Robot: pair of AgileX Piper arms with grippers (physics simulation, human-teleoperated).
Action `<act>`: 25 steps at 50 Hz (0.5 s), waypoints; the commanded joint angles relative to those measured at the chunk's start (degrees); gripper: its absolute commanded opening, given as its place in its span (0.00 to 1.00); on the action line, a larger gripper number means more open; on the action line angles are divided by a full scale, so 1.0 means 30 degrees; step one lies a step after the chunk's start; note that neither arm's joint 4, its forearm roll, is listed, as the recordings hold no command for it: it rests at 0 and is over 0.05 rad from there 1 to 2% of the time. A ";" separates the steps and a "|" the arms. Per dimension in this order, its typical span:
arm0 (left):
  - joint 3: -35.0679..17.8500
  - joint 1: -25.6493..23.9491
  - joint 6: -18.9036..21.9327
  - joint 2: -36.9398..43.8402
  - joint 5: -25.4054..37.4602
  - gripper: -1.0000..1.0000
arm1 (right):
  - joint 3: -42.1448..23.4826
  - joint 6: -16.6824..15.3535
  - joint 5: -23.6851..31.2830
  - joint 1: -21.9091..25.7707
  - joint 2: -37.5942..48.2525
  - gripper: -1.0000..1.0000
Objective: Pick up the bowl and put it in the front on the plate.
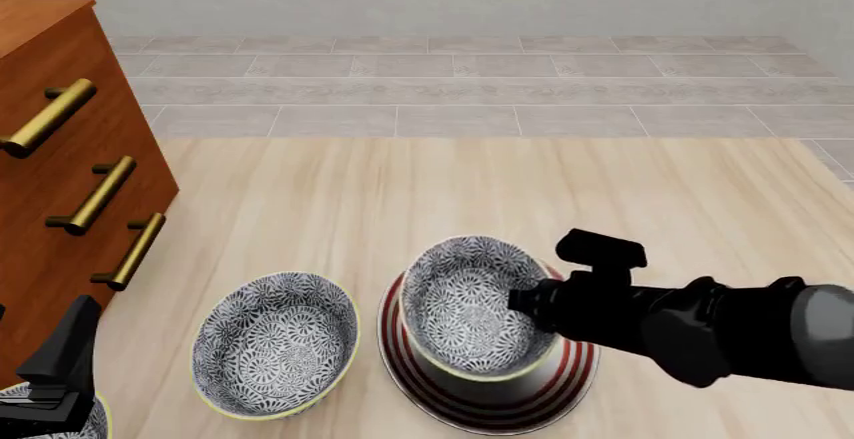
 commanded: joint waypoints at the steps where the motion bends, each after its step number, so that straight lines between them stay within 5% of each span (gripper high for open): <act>1: 0.0000 0.0000 0.0000 0.0000 0.0000 1.00 | -0.0047 0.0091 -0.0270 0.0081 0.0382 0.00; 14: 0.0000 0.0000 0.0000 0.0000 0.0000 1.00 | -0.0131 -0.0182 -0.0097 0.0021 0.0483 0.00; 15: 0.0000 0.0000 0.0000 0.0000 0.0000 1.00 | -0.0188 -0.0244 -0.0059 -0.0014 0.0544 1.00; 25: 0.0000 0.0000 0.0000 0.0000 0.0000 1.00 | -0.0454 -0.0547 0.0392 -0.0141 0.0314 1.00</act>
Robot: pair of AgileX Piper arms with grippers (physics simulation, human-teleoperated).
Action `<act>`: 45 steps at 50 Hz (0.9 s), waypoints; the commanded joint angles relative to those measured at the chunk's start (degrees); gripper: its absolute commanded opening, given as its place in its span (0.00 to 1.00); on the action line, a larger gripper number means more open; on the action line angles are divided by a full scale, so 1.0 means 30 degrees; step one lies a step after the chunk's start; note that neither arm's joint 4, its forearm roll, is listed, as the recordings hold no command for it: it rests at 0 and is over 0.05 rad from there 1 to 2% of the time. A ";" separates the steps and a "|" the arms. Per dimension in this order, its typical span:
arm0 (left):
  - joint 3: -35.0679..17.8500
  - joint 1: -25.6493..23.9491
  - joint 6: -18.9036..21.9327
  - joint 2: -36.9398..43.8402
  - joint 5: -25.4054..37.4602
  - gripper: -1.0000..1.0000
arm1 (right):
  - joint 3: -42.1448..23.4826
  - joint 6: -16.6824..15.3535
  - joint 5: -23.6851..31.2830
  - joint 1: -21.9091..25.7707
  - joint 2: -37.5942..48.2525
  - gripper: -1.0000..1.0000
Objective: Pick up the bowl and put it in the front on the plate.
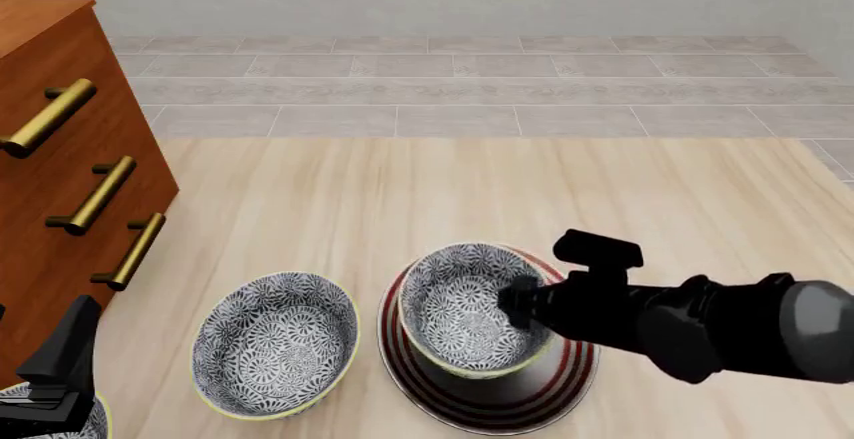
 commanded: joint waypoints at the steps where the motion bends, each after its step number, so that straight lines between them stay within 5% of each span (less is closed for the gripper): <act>1: 0.0000 0.0000 0.0000 0.0000 0.0000 1.00 | -0.0281 -0.0244 0.0363 -0.0129 -0.0133 1.00; 45: 0.0000 0.0000 0.0000 0.0000 0.0000 1.00 | -0.2454 -0.2667 0.4899 -0.1966 -0.4040 1.00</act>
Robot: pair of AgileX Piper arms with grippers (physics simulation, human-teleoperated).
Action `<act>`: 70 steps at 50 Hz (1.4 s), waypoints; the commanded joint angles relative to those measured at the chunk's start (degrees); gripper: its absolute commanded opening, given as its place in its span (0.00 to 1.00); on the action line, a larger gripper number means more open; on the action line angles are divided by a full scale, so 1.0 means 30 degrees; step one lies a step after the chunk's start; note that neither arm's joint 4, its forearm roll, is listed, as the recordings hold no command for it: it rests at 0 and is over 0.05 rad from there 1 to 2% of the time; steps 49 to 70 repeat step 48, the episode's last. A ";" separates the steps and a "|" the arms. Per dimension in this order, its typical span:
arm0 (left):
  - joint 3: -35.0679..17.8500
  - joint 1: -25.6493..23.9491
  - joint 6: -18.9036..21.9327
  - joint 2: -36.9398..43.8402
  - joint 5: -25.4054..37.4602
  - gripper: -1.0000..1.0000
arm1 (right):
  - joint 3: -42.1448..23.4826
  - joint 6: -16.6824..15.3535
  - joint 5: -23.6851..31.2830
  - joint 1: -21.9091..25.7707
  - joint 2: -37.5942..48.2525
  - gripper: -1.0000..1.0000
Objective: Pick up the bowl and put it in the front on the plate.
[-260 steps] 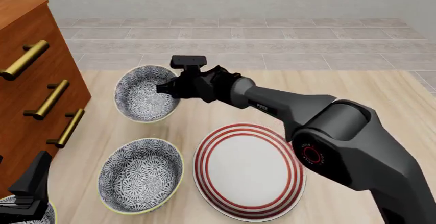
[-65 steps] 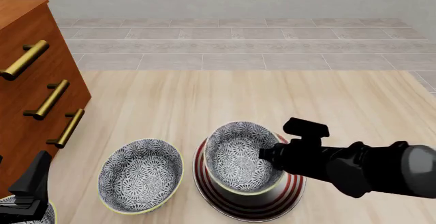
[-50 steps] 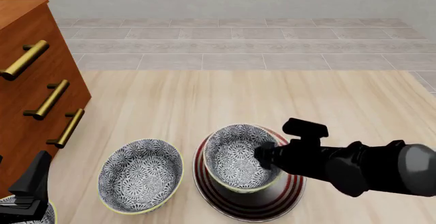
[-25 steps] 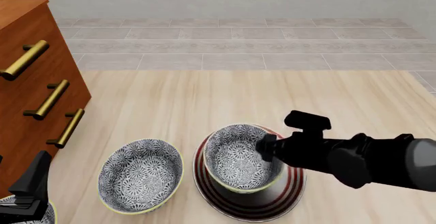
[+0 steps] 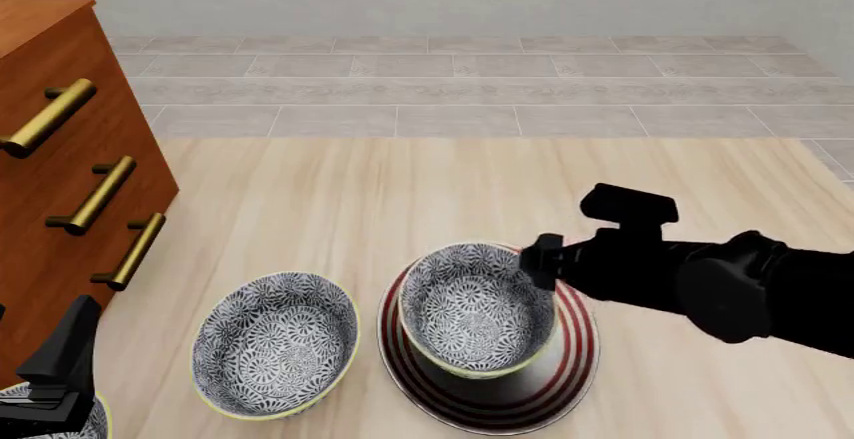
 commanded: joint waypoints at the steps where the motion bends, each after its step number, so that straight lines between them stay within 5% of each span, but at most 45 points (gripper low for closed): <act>1: 0.0000 0.0000 0.0000 0.0000 0.0000 1.00 | -0.0782 -0.0663 0.1311 -0.0576 -0.1254 1.00; 20: 0.0000 0.0000 0.0000 0.0000 0.0000 1.00 | -0.1374 -0.0999 0.2155 -0.1024 -0.2854 1.00; 21: 0.0000 0.0000 0.0000 0.0000 0.0000 1.00 | -0.1553 -0.1713 0.2208 -0.1033 -0.2936 1.00; 24: 0.0000 0.0000 0.0000 0.0000 0.0000 1.00 | -0.1168 -0.1133 0.2010 -0.0849 -0.3350 1.00; 70: 0.0000 0.0000 0.0000 0.0000 0.0000 1.00 | -0.2250 -0.1199 0.0761 -0.1001 -0.3598 1.00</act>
